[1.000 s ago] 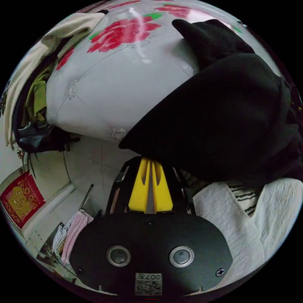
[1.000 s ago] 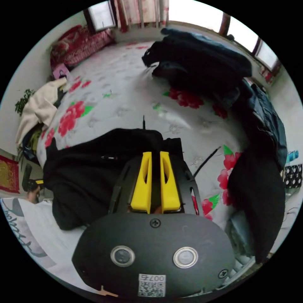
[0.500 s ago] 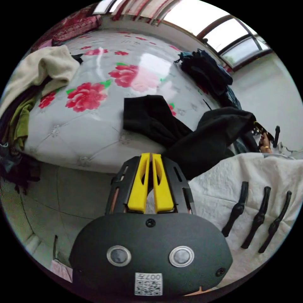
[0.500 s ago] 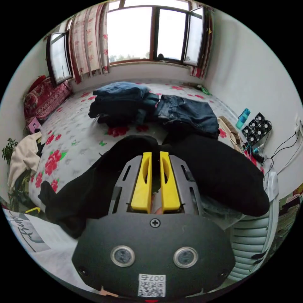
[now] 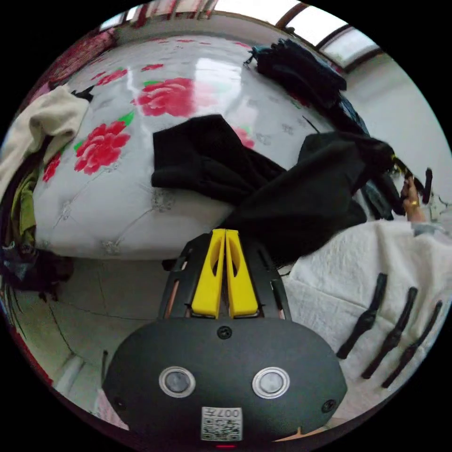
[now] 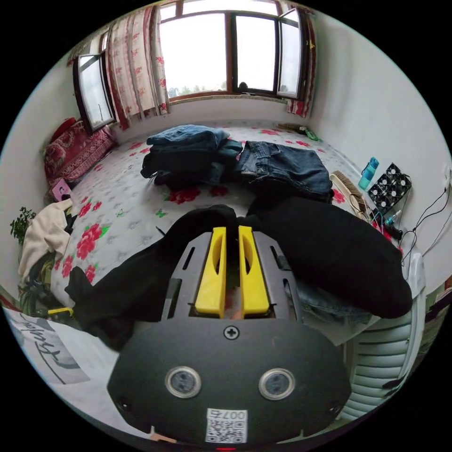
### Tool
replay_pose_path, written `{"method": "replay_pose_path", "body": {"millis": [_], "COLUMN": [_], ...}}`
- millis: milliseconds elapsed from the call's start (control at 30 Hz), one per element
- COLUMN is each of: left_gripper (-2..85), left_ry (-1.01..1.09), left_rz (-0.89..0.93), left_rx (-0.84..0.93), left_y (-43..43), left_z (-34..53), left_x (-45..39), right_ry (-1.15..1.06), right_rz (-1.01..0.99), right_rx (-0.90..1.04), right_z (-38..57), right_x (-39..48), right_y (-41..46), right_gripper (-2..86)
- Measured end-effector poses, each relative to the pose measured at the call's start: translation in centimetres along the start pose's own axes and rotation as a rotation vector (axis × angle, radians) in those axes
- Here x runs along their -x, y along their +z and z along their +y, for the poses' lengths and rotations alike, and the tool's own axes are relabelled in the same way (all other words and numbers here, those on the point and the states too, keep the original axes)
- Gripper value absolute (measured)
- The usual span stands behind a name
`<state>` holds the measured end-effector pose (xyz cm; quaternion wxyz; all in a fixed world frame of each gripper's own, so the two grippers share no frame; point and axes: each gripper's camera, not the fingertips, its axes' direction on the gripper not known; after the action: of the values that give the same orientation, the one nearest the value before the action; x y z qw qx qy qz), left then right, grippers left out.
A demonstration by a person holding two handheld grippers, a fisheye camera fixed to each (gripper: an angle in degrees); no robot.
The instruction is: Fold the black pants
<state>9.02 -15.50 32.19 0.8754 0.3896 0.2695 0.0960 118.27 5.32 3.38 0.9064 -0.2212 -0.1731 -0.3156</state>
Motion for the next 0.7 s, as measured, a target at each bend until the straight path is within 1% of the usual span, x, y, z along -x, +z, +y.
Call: {"method": "replay_pose_path", "body": {"millis": [67, 133, 167, 233, 300, 367, 400, 467, 567, 600, 667, 700], "left_gripper": [-0.9, -0.9, -0.8, -0.5, 0.2, 3.4, 5.1, 6.2, 8.1, 8.7, 9.3, 9.3], "left_ry": [-0.068, -0.066, -0.069, -0.116, -0.153, -0.209, -0.201, -0.175, -0.106, -0.088, -0.044, -0.02], "left_rz": [0.005, 0.058, 0.054, -0.082, -0.142, -0.092, -0.057, -0.053, -0.03, -0.027, -0.06, -0.113], "left_rx": [-0.105, -0.289, -0.317, -0.416, -0.459, -0.379, -0.354, -0.338, -0.297, -0.258, -0.178, -0.119], "left_y": [-4.1, -10.6, -11.9, -15.4, -15.7, -14.7, -14.1, -13.0, -10.2, -8.6, -5.9, -4.1], "left_z": [0.2, 0.1, -0.4, -3.0, -5.5, -7.8, -8.3, -7.3, -2.9, -1.0, 0.9, 1.4], "left_x": [0.9, 1.8, 2.1, 3.3, 4.6, 5.8, 5.7, 4.6, 1.8, 0.6, -1.2, -2.0], "right_ry": [0.019, 0.014, -0.001, -0.011, 0.016, 0.064, 0.064, 0.041, 0.04, 0.044, 0.067, 0.071], "right_rz": [-0.032, -0.051, -0.061, -0.073, -0.065, -0.082, -0.084, -0.089, -0.06, -0.06, -0.063, -0.063], "right_rx": [-0.021, -0.029, -0.033, -0.033, -0.021, 0.017, 0.022, 0.043, 0.056, 0.06, 0.068, 0.07], "right_z": [0.3, 0.3, 0.2, -0.2, -0.8, -1.7, -1.8, -1.9, -1.6, -1.6, -1.7, -1.8], "right_x": [-0.4, -0.6, -0.6, -0.4, -0.5, -0.6, -0.5, 0.2, 0.4, 0.3, 0.0, -0.1], "right_y": [-0.5, -0.8, -0.8, -0.4, 0.7, 2.4, 2.7, 3.5, 4.1, 4.2, 4.5, 4.6], "right_gripper": [4.2, 4.3, 4.3, 4.4, 4.4, 4.4, 4.4, 4.4, 4.3, 4.3, 4.3, 4.3]}}
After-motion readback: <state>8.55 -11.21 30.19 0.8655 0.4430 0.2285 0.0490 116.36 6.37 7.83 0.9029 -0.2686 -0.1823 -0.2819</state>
